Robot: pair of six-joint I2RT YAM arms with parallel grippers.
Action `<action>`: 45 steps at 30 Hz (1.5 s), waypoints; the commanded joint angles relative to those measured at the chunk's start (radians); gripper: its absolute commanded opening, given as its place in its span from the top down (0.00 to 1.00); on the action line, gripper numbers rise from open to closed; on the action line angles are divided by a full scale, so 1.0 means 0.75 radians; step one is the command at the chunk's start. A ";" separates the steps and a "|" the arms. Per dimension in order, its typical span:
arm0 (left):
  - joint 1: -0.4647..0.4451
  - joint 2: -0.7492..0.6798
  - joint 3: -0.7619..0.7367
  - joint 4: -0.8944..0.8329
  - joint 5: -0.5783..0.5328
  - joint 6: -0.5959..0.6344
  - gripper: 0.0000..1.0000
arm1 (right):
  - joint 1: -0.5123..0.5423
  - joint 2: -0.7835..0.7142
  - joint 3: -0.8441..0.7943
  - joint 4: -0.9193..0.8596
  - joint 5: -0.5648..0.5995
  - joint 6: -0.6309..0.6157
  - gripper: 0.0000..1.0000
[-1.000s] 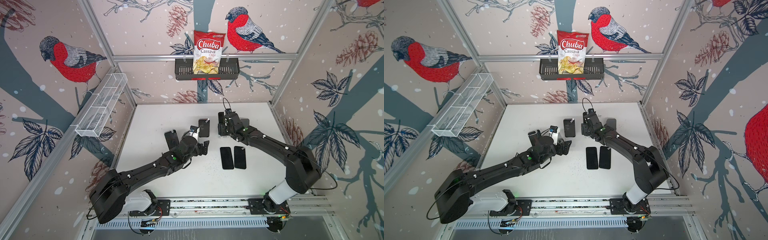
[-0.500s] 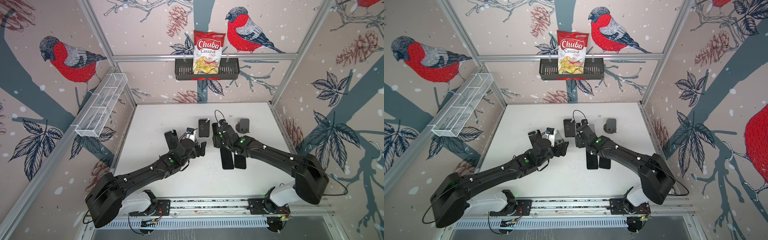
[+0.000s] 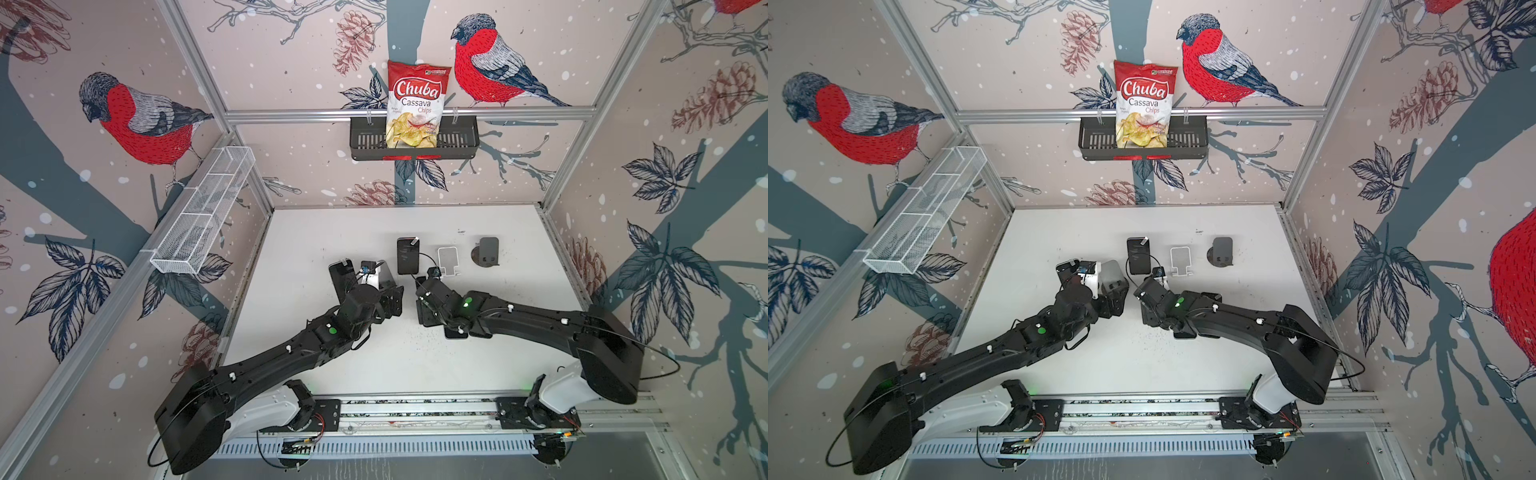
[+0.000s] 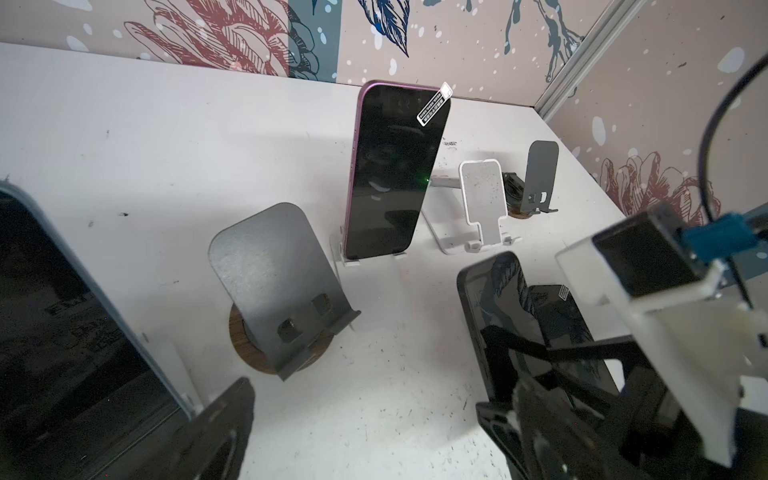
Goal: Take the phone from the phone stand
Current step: 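Carry the black phone nearer the robot beside the lying phones, then lay the black phone flat next to the other phones and release it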
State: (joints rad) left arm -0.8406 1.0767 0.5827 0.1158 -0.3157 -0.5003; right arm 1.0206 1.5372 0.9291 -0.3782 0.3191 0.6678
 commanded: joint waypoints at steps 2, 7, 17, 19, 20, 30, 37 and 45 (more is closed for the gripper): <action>-0.002 -0.044 -0.028 -0.001 -0.019 -0.019 0.04 | 0.027 0.019 -0.027 -0.015 0.013 0.148 0.27; -0.002 -0.043 -0.028 0.008 0.047 -0.002 0.03 | 0.059 0.079 -0.008 -0.042 -0.002 0.201 0.27; -0.002 -0.053 -0.041 0.015 0.041 -0.005 0.03 | 0.072 0.186 0.028 -0.064 -0.035 0.213 0.27; -0.002 -0.055 -0.043 0.017 0.037 -0.008 0.04 | 0.073 0.204 0.035 -0.072 -0.037 0.209 0.27; -0.002 -0.055 -0.045 0.019 0.039 -0.007 0.03 | 0.071 0.213 0.039 -0.078 -0.037 0.208 0.27; -0.002 -0.056 -0.047 0.013 0.043 -0.010 0.04 | 0.069 0.281 0.056 -0.089 -0.052 0.201 0.27; -0.002 -0.053 -0.045 0.009 0.036 -0.011 0.03 | 0.069 0.311 0.064 -0.085 -0.072 0.185 0.26; -0.002 -0.050 -0.044 0.014 0.036 -0.008 0.03 | 0.065 0.315 0.068 -0.104 -0.081 0.185 0.25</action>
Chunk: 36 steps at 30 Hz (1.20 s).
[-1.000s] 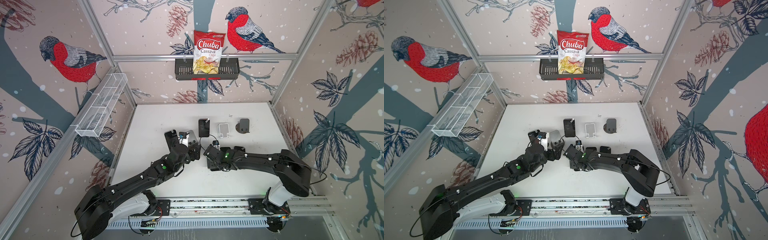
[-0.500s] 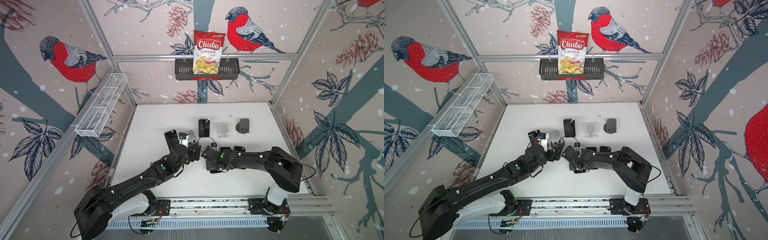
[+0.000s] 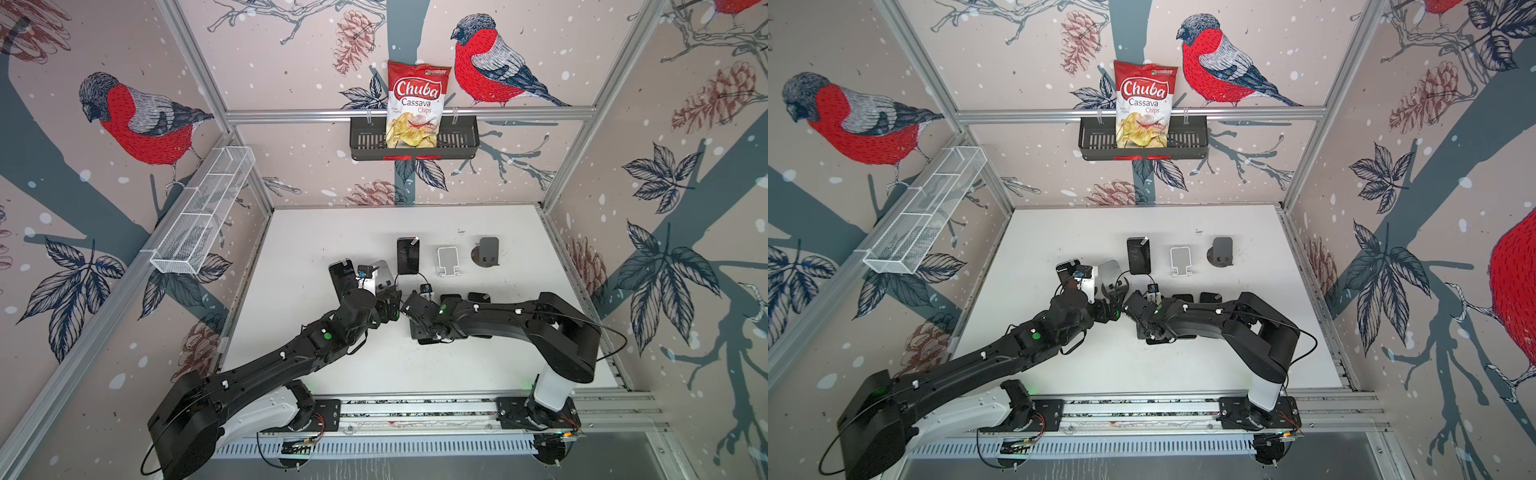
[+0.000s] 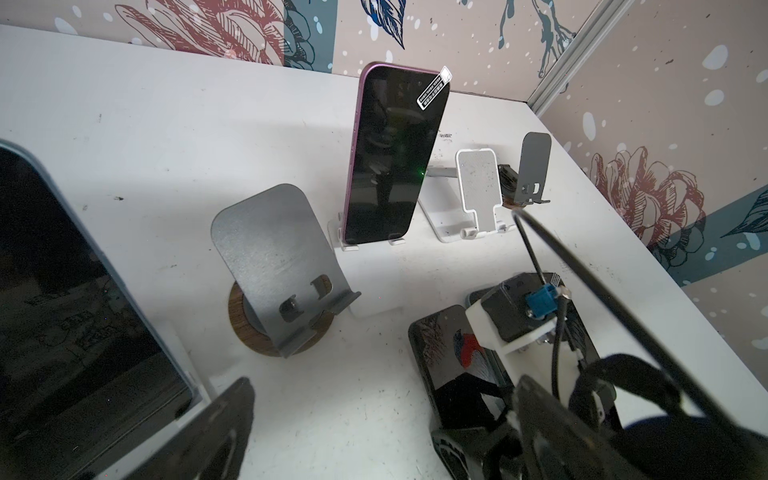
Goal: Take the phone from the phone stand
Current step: 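Lay the black phone flat next to the other phones and release it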
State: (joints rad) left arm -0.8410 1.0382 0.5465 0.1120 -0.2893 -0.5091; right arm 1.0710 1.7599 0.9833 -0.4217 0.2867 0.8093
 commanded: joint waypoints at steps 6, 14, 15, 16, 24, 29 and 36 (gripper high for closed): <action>-0.002 0.008 0.004 0.031 0.007 0.005 0.03 | 0.000 0.023 0.004 -0.076 -0.034 -0.001 0.24; -0.002 0.018 0.001 0.043 0.009 0.008 0.03 | 0.001 0.030 0.010 -0.108 -0.022 0.005 0.23; -0.002 0.020 0.000 0.043 0.009 0.010 0.03 | 0.000 0.033 0.010 -0.110 -0.022 0.005 0.23; -0.002 0.020 0.002 0.044 0.008 0.010 0.03 | 0.002 0.035 0.010 -0.114 -0.020 0.007 0.23; -0.002 0.022 0.002 0.044 0.005 0.014 0.03 | 0.002 0.040 0.020 -0.125 -0.014 0.003 0.22; -0.002 0.028 0.000 0.042 0.001 0.012 0.03 | 0.002 0.037 0.040 -0.128 -0.008 -0.013 0.21; -0.002 0.029 0.005 0.034 -0.016 0.014 0.03 | -0.004 -0.013 0.066 -0.113 0.031 -0.065 0.19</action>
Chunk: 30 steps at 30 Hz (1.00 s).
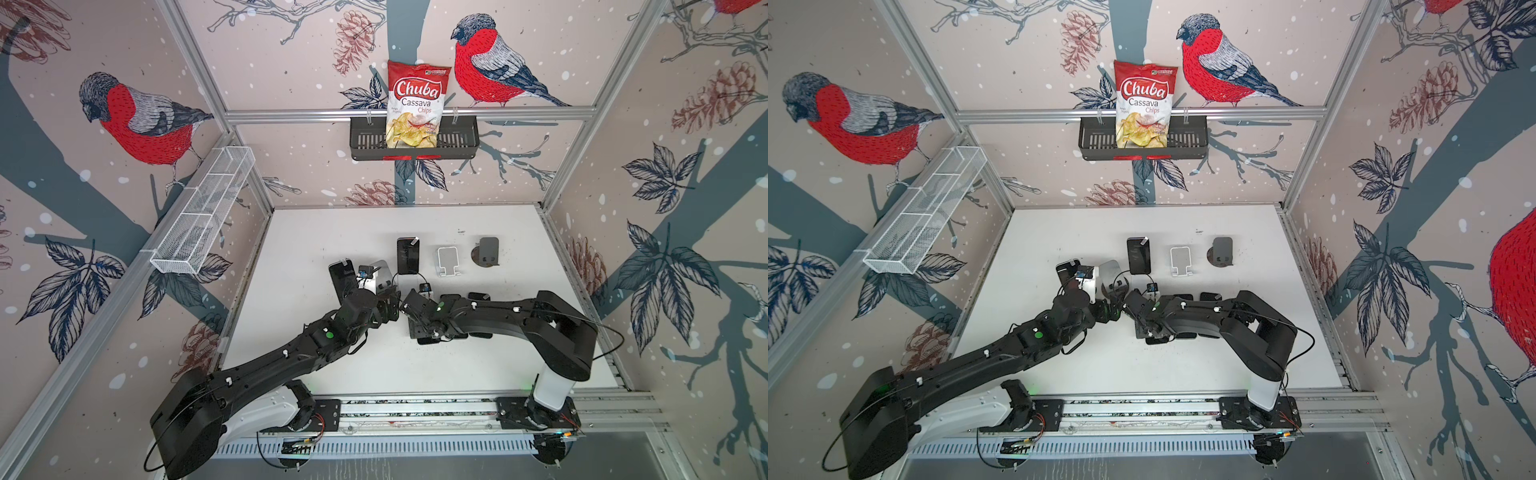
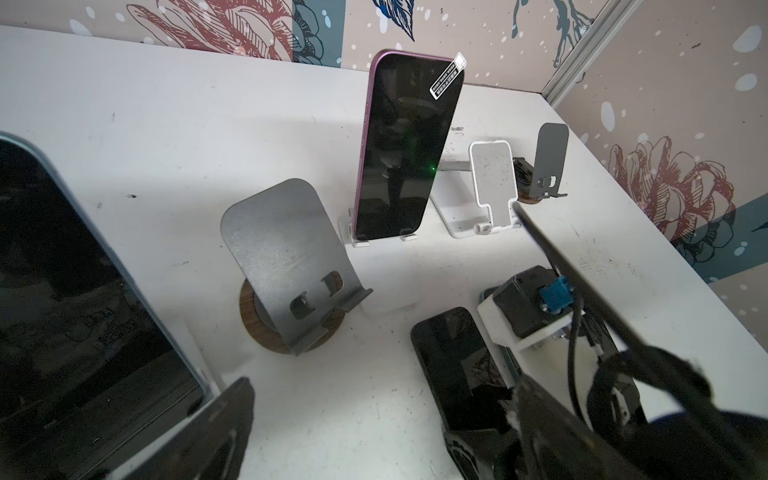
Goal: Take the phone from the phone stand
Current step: 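Lay the black phone flat next to the other phones and release it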
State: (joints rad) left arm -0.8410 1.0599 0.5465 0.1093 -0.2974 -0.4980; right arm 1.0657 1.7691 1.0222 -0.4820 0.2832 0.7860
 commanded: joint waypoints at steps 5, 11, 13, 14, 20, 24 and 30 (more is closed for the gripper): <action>-0.002 0.006 0.012 0.030 -0.027 -0.001 0.03 | 0.001 -0.076 0.042 -0.035 0.117 -0.085 0.17; -0.002 0.023 0.050 -0.007 -0.075 -0.015 0.03 | -0.017 -0.163 0.024 0.024 0.122 -0.165 0.14; -0.002 0.033 0.067 -0.018 -0.098 -0.022 0.03 | -0.032 -0.193 0.012 0.037 0.123 -0.181 0.14; -0.002 0.039 0.074 -0.019 -0.108 -0.024 0.03 | -0.042 -0.211 0.004 0.042 0.123 -0.188 0.13; -0.002 0.077 0.111 -0.011 -0.133 -0.041 0.03 | -0.113 -0.354 -0.062 0.096 0.146 -0.219 0.13; -0.002 0.098 0.128 0.001 -0.164 -0.046 0.03 | -0.179 -0.474 -0.107 0.140 0.164 -0.243 0.11; -0.002 0.108 0.140 0.047 -0.191 -0.045 0.03 | -0.277 -0.588 -0.143 0.196 0.180 -0.310 0.08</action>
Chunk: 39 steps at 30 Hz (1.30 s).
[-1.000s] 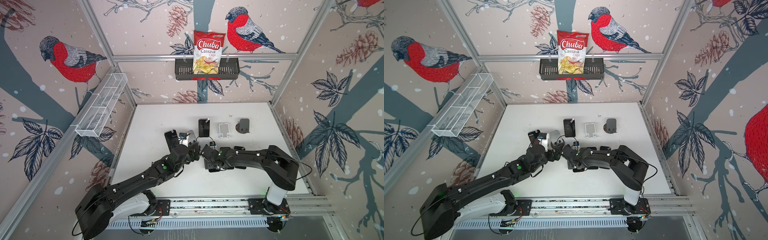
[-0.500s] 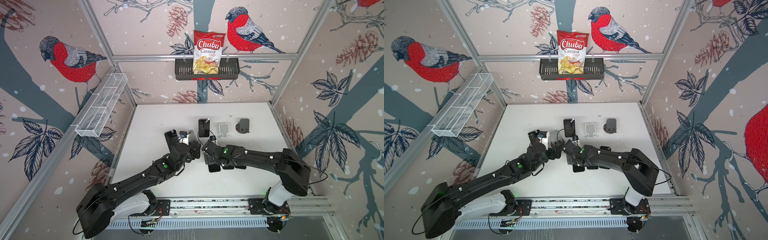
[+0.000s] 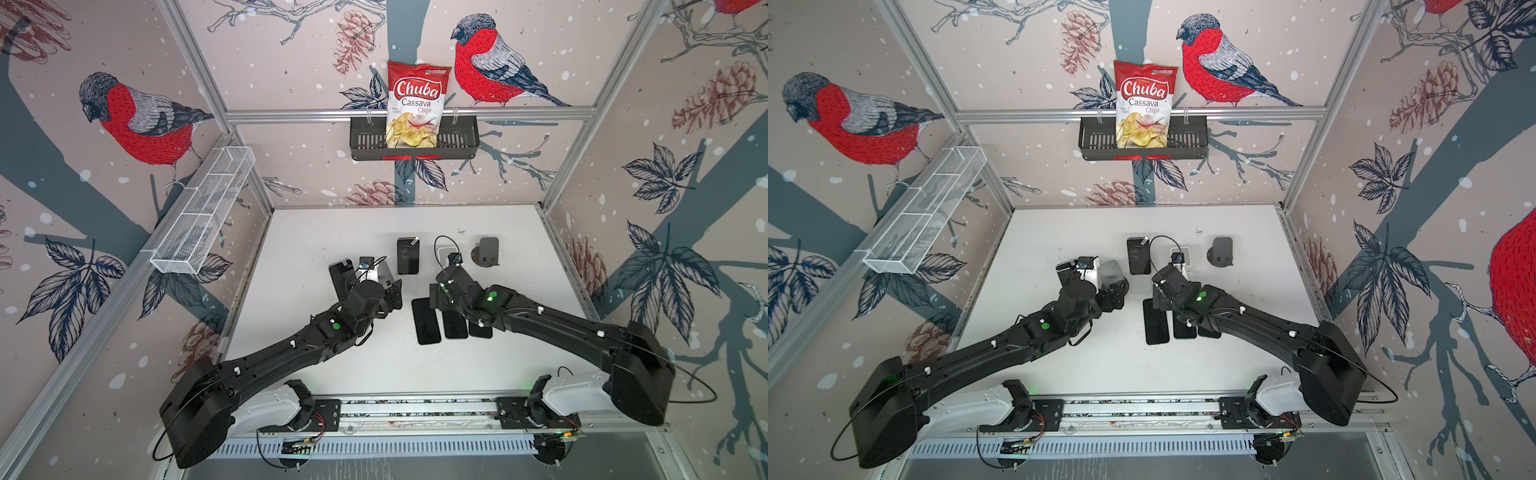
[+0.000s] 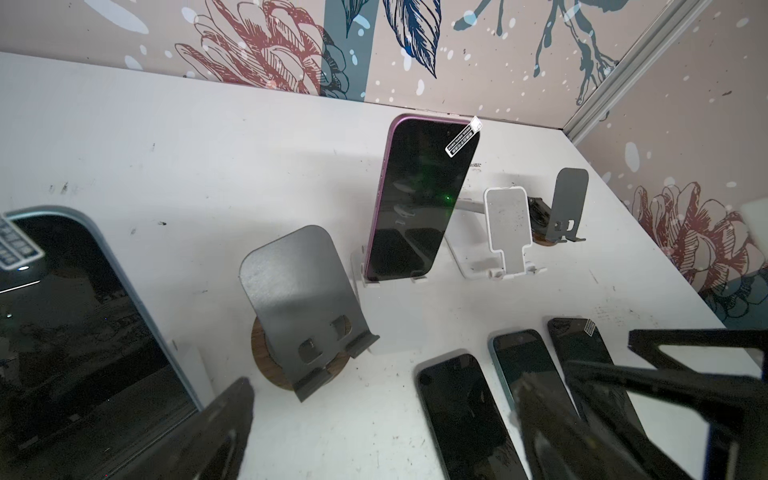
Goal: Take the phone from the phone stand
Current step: 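Raise the right gripper toward the stands while the left gripper reaches the pink-edged phone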
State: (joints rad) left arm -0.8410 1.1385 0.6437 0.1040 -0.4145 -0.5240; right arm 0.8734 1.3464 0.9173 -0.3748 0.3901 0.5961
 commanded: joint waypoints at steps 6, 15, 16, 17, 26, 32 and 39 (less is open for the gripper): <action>-0.002 0.006 0.015 0.113 -0.033 0.018 0.03 | -0.123 -0.077 0.000 0.085 0.036 -0.127 0.05; -0.004 0.052 0.090 0.092 -0.085 0.036 0.03 | -0.282 -0.156 -0.004 0.140 -0.003 -0.215 0.01; -0.007 0.072 0.110 0.075 -0.095 0.034 0.03 | -0.300 -0.158 -0.005 0.149 -0.008 -0.220 0.01; -0.011 0.097 0.136 0.055 -0.103 0.036 0.03 | -0.321 -0.157 -0.005 0.156 -0.014 -0.222 0.01; -0.032 0.294 0.312 -0.001 -0.125 0.071 0.03 | -0.446 -0.173 -0.013 0.203 -0.096 -0.260 0.01; -0.032 0.381 0.329 0.130 -0.111 0.186 0.03 | -0.495 -0.201 -0.047 0.227 -0.144 -0.266 0.01; -0.020 0.510 0.342 0.298 -0.067 0.262 0.03 | -0.528 -0.206 -0.084 0.244 -0.187 -0.264 0.01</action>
State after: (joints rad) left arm -0.8612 1.5002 0.8867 0.2310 -0.4751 -0.3676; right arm 0.4835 1.1965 0.8600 -0.2325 0.2737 0.4110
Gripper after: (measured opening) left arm 0.969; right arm 0.993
